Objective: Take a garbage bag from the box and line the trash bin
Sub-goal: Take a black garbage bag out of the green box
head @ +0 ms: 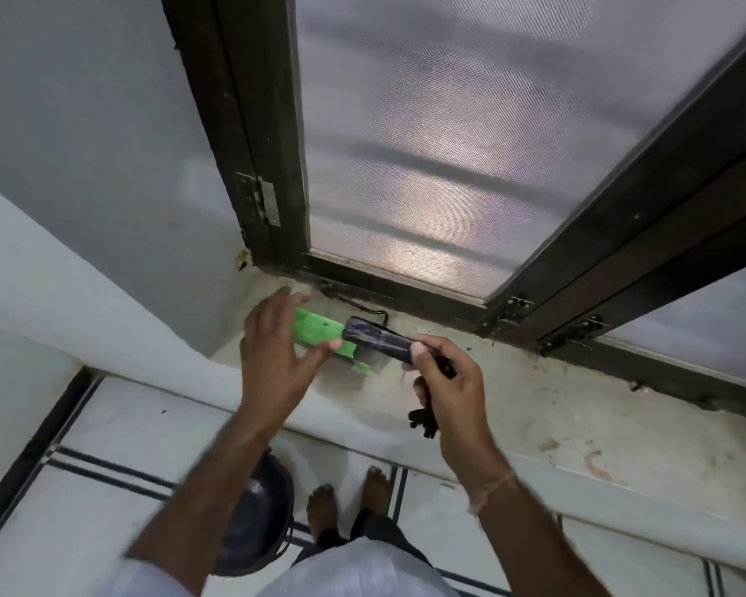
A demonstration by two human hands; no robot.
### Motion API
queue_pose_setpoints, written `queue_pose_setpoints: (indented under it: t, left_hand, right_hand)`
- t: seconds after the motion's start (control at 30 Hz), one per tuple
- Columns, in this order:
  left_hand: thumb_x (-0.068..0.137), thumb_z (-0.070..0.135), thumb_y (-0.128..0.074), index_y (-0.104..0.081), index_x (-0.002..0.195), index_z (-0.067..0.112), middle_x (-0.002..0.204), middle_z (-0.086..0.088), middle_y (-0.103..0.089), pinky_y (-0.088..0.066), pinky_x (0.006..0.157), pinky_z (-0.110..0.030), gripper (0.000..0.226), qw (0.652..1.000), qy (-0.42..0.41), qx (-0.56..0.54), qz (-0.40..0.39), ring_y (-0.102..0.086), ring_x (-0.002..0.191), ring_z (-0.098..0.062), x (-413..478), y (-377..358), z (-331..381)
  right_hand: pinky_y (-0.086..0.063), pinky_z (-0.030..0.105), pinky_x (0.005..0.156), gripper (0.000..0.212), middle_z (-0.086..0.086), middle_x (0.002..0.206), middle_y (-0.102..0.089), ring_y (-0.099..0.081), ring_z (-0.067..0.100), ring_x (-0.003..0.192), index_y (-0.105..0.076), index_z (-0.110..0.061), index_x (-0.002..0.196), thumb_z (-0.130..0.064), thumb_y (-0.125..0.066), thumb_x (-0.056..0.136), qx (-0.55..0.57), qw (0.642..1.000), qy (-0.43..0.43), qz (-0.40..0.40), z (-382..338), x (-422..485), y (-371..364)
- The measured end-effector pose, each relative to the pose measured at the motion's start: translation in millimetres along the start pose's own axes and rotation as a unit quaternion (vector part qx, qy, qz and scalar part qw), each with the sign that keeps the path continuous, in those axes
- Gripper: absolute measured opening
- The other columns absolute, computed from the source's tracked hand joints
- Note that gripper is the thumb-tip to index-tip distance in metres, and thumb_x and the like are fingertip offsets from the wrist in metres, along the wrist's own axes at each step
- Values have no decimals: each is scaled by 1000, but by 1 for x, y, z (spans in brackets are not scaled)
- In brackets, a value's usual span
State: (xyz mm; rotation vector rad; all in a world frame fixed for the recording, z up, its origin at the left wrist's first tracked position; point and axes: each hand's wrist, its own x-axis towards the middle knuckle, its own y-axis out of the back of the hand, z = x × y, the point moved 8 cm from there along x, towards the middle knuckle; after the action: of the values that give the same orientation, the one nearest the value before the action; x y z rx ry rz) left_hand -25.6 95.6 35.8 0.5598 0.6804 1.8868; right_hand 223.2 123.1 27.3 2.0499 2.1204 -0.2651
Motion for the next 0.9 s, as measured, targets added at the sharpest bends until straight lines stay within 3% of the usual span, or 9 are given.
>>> queue_pose_setpoints:
  t: [0.07, 0.13, 0.27, 0.37, 0.5, 0.6, 0.73, 0.83, 0.9]
  left_hand:
    - [81, 51, -79, -52, 146, 35, 165, -5, -29, -30, 112, -56, 72, 989, -35, 102, -98, -16, 154, -34, 12, -19, -12]
    - [80, 50, -80, -59, 140, 37, 165, -8, -28, -28, 113, -61, 65, 984, -32, 110, -140, -12, 155, -36, 19, -30, -22]
    - [71, 58, -71, -66, 131, 32, 144, -7, -49, -46, 101, -49, 65, 990, -30, 56, -122, -37, 135, -34, 27, -27, -22]
    - [69, 67, -63, -66, 129, 34, 134, -3, -49, -37, 96, -31, 69, 993, -34, -3, -112, -37, 127, -28, 27, -22, -22]
    - [66, 66, -66, -63, 124, 43, 129, 6, -42, -25, 97, -10, 63, 990, -59, -31, -123, -31, 123, -16, 25, -17, -17]
    - [66, 65, -66, -60, 123, 48, 131, 8, -41, -23, 96, -4, 60, 987, -61, -38, -141, -28, 125, -13, 20, -18, -16]
    - [70, 62, -66, -59, 123, 51, 132, 7, -42, -24, 98, -6, 55, 988, -59, -66, -128, -30, 128, -14, 12, -19, -15]
    - [71, 61, -68, -63, 124, 47, 130, 6, -46, -28, 99, -10, 55, 988, -43, -94, -112, -35, 128, -19, 5, -24, -14]
    - [70, 62, -70, -66, 127, 38, 128, 4, -48, -32, 98, -12, 62, 988, -12, -114, -104, -39, 129, -23, 2, -28, -18]
  right_hand:
    - [-45, 22, 54, 14, 9, 84, -71, -50, 13, 61, -79, -16, 110, -13, -67, 102, -2, 1000, 4, 26, 5, 2, 18]
    - [-46, 28, 55, 15, 5, 83, -71, -50, 13, 62, -79, -22, 107, -15, -68, 101, -20, 999, 11, 39, 10, 3, 27]
    - [-50, 30, 67, 13, -21, 71, -67, -55, 3, 66, -80, -29, 104, -20, -72, 99, -75, 996, 17, 47, 21, 3, 29]
    - [-52, 32, 72, 11, -27, 71, -67, -60, 1, 69, -79, -25, 106, -20, -73, 98, -105, 993, 23, 40, 21, 4, 29]
    - [-49, 24, 66, 11, -25, 73, -68, -60, -1, 69, -80, -19, 106, -17, -72, 98, -123, 991, 51, 5, 9, 11, 26]
    - [-47, 16, 65, 14, -25, 72, -68, -60, -4, 68, -80, -16, 110, -15, -71, 99, -103, 993, 64, -12, 1, 17, 17]
    - [-45, 13, 62, 17, -19, 73, -69, -56, -4, 62, -80, -11, 113, -11, -69, 100, -89, 993, 67, -40, -5, 23, 0]
    - [-47, 13, 68, 21, -6, 96, -75, -61, -7, 69, -74, -13, 122, -16, -65, 103, -112, 988, 66, -86, -10, 25, -23]
    - [-49, 17, 63, 17, 4, 101, -75, -61, -4, 68, -69, -16, 117, -19, -69, 100, -105, 991, 62, -64, -12, 28, -28]
